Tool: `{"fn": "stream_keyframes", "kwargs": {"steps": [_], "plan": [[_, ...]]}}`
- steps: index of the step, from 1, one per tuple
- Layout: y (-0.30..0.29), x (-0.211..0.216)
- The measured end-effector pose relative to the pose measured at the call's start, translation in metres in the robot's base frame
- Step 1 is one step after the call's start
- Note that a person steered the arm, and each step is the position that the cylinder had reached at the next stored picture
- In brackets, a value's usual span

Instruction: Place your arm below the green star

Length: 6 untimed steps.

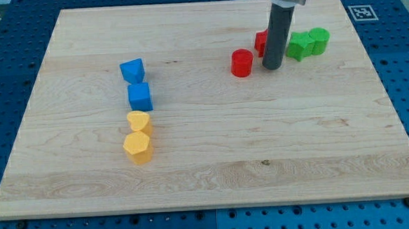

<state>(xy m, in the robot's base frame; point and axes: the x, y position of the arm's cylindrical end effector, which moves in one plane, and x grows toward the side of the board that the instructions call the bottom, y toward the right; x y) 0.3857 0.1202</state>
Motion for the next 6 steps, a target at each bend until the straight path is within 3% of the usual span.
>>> {"fn": "stream_keyframes", "kwargs": {"steps": [6], "plan": [[0.071,0.016]]}}
